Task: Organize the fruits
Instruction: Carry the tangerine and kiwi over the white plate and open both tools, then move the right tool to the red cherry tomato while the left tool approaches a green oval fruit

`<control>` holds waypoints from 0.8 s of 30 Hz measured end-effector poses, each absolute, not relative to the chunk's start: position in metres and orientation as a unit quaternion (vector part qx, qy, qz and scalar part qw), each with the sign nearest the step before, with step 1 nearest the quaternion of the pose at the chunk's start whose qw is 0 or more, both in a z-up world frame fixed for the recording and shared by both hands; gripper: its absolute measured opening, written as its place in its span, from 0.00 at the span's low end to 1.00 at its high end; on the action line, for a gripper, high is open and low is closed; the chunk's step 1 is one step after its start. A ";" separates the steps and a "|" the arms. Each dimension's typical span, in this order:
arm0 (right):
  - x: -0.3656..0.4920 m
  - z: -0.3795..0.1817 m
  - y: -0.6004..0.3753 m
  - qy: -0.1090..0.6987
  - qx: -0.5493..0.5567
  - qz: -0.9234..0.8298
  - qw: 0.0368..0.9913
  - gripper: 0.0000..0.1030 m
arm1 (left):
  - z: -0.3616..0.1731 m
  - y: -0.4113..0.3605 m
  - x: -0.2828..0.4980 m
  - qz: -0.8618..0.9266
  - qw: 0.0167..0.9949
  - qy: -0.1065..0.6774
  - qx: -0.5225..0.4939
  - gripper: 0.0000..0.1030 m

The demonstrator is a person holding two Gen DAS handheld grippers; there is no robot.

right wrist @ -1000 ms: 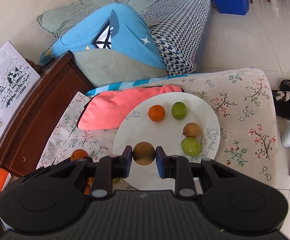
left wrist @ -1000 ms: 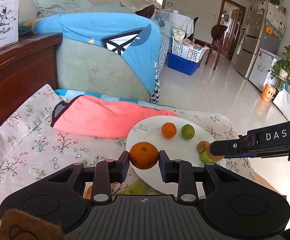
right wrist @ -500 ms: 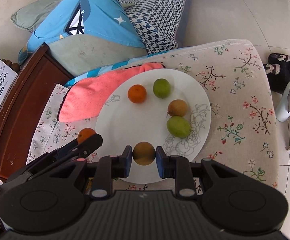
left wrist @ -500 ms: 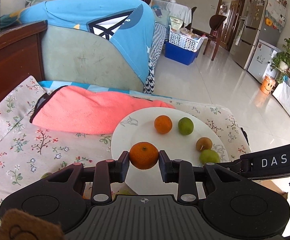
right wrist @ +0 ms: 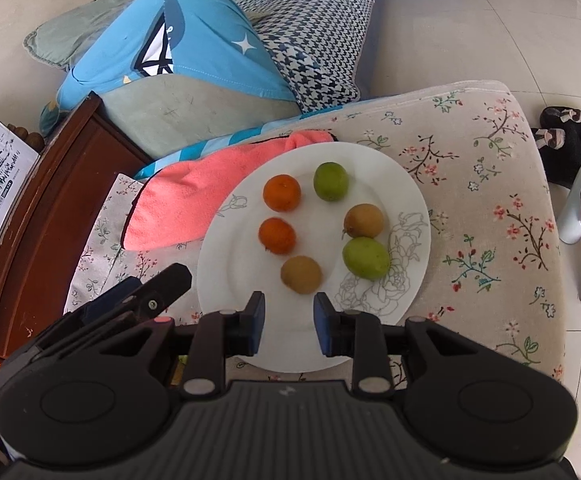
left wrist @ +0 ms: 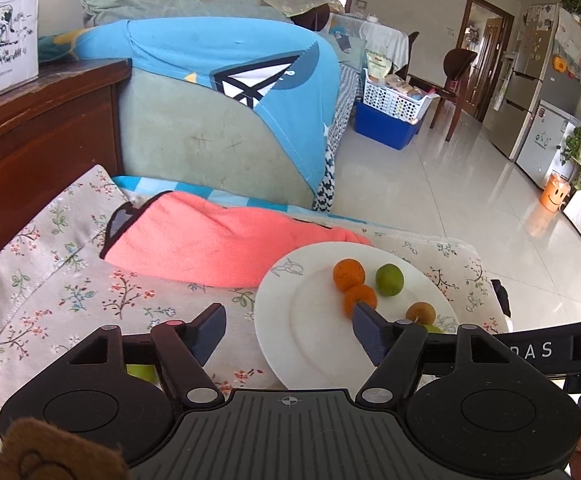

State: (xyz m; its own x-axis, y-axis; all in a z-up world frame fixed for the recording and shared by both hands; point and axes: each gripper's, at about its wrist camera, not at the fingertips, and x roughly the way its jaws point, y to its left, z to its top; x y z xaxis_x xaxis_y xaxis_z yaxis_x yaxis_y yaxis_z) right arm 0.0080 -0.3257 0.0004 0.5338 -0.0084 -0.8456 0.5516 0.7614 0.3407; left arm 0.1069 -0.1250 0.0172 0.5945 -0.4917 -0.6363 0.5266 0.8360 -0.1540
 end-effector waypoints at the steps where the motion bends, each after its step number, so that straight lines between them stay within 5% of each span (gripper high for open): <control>1: 0.008 0.000 -0.325 0.452 0.298 -0.167 0.824 0.27 | 0.020 -0.121 0.107 -0.282 0.894 0.348 0.025 0.70; 24: 0.002 -0.010 -0.246 0.492 0.199 -0.004 0.847 0.31 | 0.016 -0.026 0.088 -0.206 0.899 0.383 0.043 0.78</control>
